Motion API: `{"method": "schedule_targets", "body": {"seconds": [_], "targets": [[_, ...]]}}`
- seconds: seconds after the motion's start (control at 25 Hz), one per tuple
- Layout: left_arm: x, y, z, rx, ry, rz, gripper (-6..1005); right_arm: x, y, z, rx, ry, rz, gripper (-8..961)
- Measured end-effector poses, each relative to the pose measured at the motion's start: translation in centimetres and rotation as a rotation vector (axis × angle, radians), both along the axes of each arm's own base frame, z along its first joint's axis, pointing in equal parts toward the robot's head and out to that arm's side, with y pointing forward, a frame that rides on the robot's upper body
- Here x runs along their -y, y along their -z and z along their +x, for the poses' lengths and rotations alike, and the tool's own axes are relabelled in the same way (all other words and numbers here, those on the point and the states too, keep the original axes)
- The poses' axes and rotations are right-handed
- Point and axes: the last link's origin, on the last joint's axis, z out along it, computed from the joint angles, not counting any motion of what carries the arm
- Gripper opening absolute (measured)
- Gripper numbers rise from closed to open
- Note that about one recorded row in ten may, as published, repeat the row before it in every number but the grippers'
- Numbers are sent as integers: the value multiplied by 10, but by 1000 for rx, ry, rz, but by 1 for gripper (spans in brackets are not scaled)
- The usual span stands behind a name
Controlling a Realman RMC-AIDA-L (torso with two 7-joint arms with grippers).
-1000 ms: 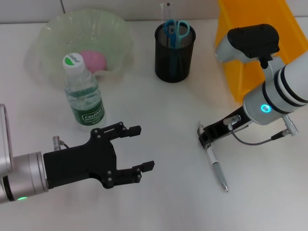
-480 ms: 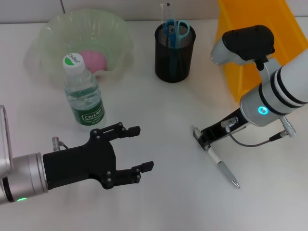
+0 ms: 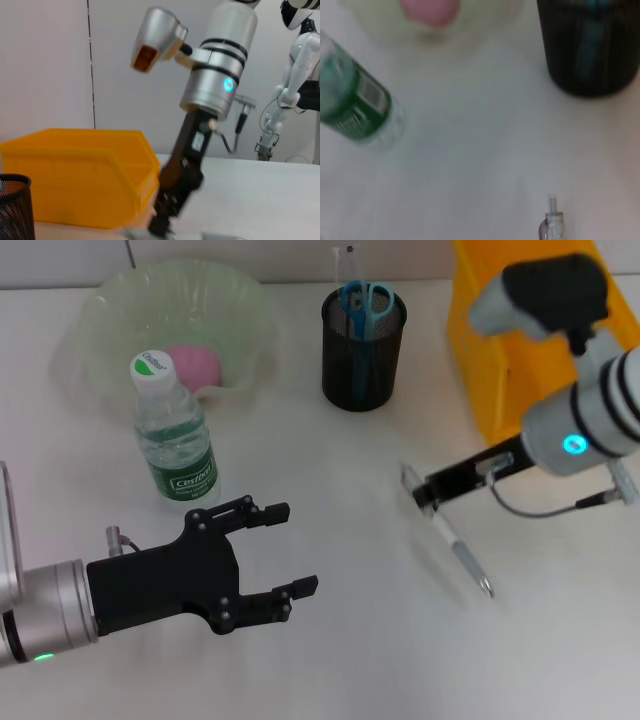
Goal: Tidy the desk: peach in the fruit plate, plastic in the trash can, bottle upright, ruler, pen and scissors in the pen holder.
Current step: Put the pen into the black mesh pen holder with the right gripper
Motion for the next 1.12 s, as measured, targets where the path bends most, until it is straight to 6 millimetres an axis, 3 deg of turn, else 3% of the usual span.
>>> {"method": "schedule_targets", "body": {"seconds": [0.08,0.12,0.24,0.32,0.4,0.56,0.72,1.12], "targets": [[0,0,0,0,-1,0,797,-6,-21,-11,-92,-65,78,119],[0,0,0,0,-2,1,797,-14,-42,-22,-195,-166,179,119],[0,0,-1,0,-3,1,797,-22,-58,-31,-281,-271,279,118],[0,0,-1,-1,-4,2,797,-36,-73,-41,-391,-449,422,118],[0,0,-1,-1,-3,2,797,-41,-74,-42,-426,-506,468,117],[-1,-1,-1,1,-7,10,797,-57,-69,-40,-543,-683,626,117],[-1,-1,-1,2,-8,13,797,-68,-44,-24,-582,-824,774,116],[-2,-1,0,3,-4,14,797,-69,-15,2,-521,-857,821,116]]}}
